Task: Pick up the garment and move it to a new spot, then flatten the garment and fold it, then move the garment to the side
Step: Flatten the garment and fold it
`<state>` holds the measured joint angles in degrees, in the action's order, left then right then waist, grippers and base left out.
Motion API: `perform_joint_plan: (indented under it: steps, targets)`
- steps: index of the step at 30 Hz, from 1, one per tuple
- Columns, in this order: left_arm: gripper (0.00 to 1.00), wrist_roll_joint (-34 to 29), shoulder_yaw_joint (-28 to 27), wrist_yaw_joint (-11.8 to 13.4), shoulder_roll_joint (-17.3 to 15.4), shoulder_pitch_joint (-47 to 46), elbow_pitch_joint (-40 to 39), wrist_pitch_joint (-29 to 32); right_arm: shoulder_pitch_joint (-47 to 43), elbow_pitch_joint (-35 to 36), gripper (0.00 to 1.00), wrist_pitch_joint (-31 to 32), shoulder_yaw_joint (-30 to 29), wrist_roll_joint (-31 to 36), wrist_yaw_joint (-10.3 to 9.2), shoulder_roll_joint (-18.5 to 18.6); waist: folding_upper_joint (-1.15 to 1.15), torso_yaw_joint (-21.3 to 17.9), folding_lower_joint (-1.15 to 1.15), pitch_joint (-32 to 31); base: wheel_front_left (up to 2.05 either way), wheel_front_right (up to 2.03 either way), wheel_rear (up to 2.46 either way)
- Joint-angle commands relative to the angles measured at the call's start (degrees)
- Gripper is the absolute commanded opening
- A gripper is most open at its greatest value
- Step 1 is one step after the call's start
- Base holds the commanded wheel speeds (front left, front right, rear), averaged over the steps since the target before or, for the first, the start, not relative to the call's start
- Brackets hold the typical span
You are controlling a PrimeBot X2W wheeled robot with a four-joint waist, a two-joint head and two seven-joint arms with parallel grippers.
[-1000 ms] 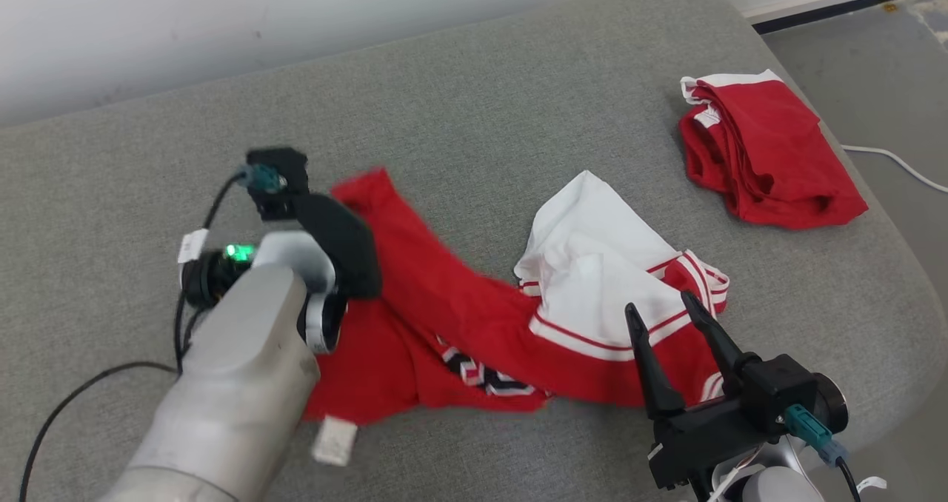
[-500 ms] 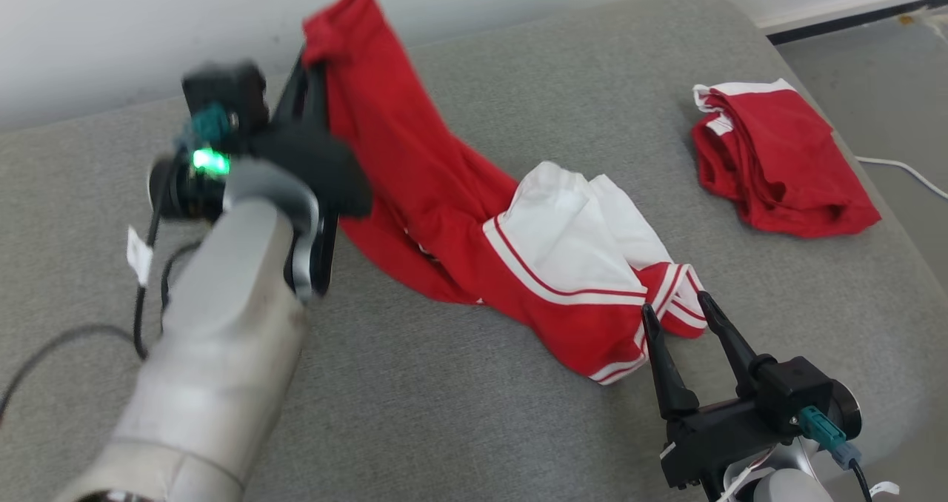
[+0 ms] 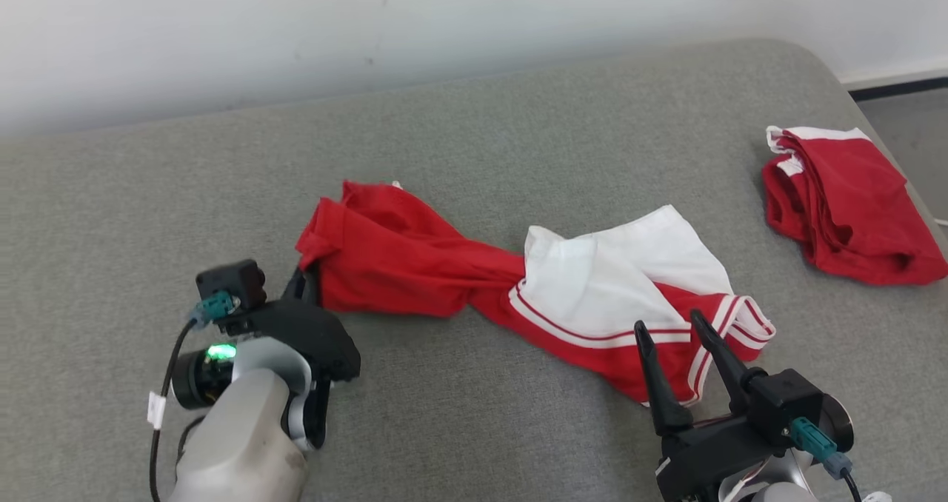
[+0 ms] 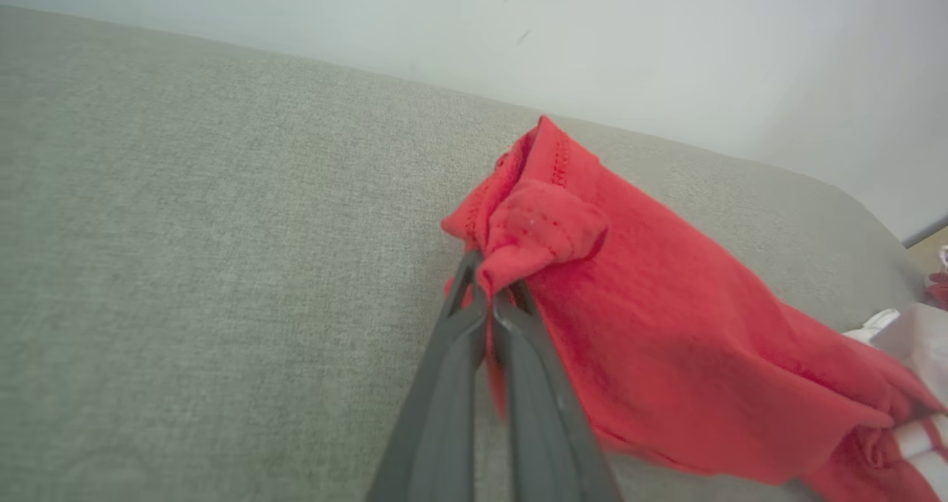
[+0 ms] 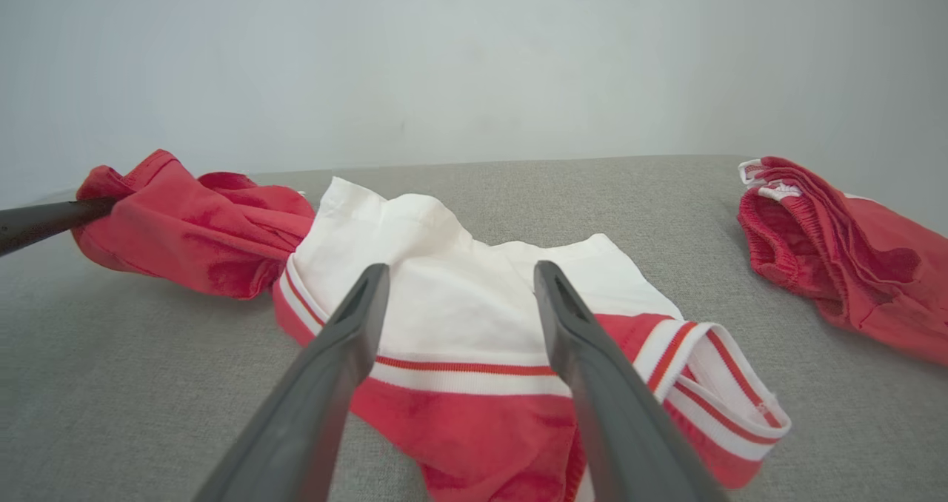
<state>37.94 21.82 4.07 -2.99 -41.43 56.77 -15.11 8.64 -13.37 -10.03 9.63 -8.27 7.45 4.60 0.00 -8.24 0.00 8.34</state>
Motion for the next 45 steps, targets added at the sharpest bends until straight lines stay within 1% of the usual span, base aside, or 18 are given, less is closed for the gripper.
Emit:
perform_joint_plan:
  steps: [1,2,5,8,14,16,18,22,26,30,32,36,37,38,39,40,42,45]
  targets:
    - [0.4,0.1,-0.3,-0.1,0.0,1.4,-0.7,0.0,-0.8,0.0,1.0,0.3,0.0,-0.4,0.04,0.1,0.0,1.3,0.0,-1.4,0.0,0.0,0.0]
    - [1.0,0.0,-0.3,-0.2,0.1,2.1,-1.3,0.0,-0.8,0.0,1.0,0.2,-0.1,-0.5,0.03,0.0,0.0,1.5,0.0,-1.6,0.0,0.0,0.0]
    - [1.0,-0.8,-0.5,-0.2,0.1,3.8,-2.9,0.0,-1.1,0.1,1.0,0.4,-0.2,-0.6,0.03,-0.1,0.0,1.8,0.0,-1.9,0.0,0.0,0.0]
    - [1.0,-1.9,-0.5,1.0,-0.2,5.3,-4.1,0.0,-1.4,0.4,1.0,0.4,-0.4,-0.6,0.03,-0.3,0.0,2.0,0.0,-1.9,0.0,0.0,0.0]
    - [1.0,-4.2,0.5,2.4,-1.9,6.6,-5.0,0.0,-1.6,0.2,1.0,0.0,-0.6,-0.9,0.03,-0.5,0.0,2.0,0.0,-2.0,0.0,0.0,0.0]
    - [1.0,-5.9,2.0,2.6,-3.0,6.2,-5.2,0.7,-1.8,0.0,1.0,-0.1,-0.7,-0.8,0.04,-0.6,0.0,1.8,0.0,-2.1,0.0,0.0,0.0]
    - [1.0,-8.2,4.5,2.8,-4.2,5.0,-5.3,2.4,-1.7,0.0,1.0,-0.1,-0.7,-0.8,0.03,-0.7,0.0,1.5,0.0,-2.1,0.0,0.0,0.0]
    - [1.0,-13.2,9.8,1.9,-6.4,2.2,-5.2,7.3,-1.2,-0.1,1.0,-0.1,-0.3,-1.0,0.04,-0.9,0.0,0.4,0.0,-1.8,0.0,0.0,0.0]
    - [1.0,-16.4,13.4,1.5,-7.8,-0.4,-5.0,12.3,-1.0,-0.3,1.0,-0.4,-0.5,-1.1,0.04,-1.1,0.0,-0.5,0.0,-1.2,0.0,0.0,0.0]
    - [1.0,-18.0,15.5,1.5,-9.1,-2.5,-3.7,18.2,-0.7,-0.3,1.0,-0.6,-0.6,-1.0,0.04,-1.2,0.0,-1.6,0.0,-0.7,0.0,0.0,0.0]
    - [1.0,-18.6,15.9,1.6,-10.1,-3.4,-3.7,19.1,-0.6,-0.3,1.0,-0.7,-0.8,-1.1,0.04,-1.3,0.0,-2.0,0.0,-0.4,0.0,0.0,0.0]
    - [1.0,-18.2,15.9,1.8,-11.0,-3.7,-4.5,19.8,-0.7,-0.6,1.0,-1.1,-1.1,-1.1,0.03,-1.4,0.0,-2.1,0.0,-0.1,0.0,0.0,0.0]
    - [0.85,-18.3,16.1,1.7,-11.1,-3.7,-4.8,19.8,-0.7,-0.7,1.0,-1.2,-1.2,-1.0,0.04,-1.4,0.0,-2.1,0.0,-0.1,0.0,0.0,0.0]
    - [0.47,-18.3,16.2,1.6,-11.2,-3.7,-5.0,19.9,-0.8,-0.8,1.0,-1.3,-1.2,-0.9,0.04,-1.5,0.0,-2.0,0.0,0.0,0.0,0.0,0.0]
    - [0.27,-18.3,16.4,1.2,-11.2,-3.6,-5.3,19.9,-0.9,-0.9,1.0,-1.3,-1.3,-0.9,0.04,-1.5,0.0,-1.9,0.0,-0.1,0.0,0.0,0.0]
    - [0.0,-18.2,16.5,1.0,-11.2,-3.5,-5.6,19.7,-0.9,-1.0,1.0,-1.3,-1.4,-0.8,0.04,-1.5,0.0,-1.7,0.0,-0.1,0.0,0.0,0.0]
    - [0.0,-16.8,15.5,0.8,-10.8,-3.0,-6.6,18.7,-0.7,-1.1,1.0,-1.4,-1.4,-0.8,0.04,-1.6,0.0,-1.3,0.0,-0.2,0.0,0.0,0.0]
    - [0.0,-13.0,12.0,1.4,-9.7,-1.9,-8.9,15.7,-0.7,-1.0,1.0,-1.4,-1.5,-0.6,0.04,-1.6,0.0,-0.4,0.0,-0.5,0.0,0.0,0.0]
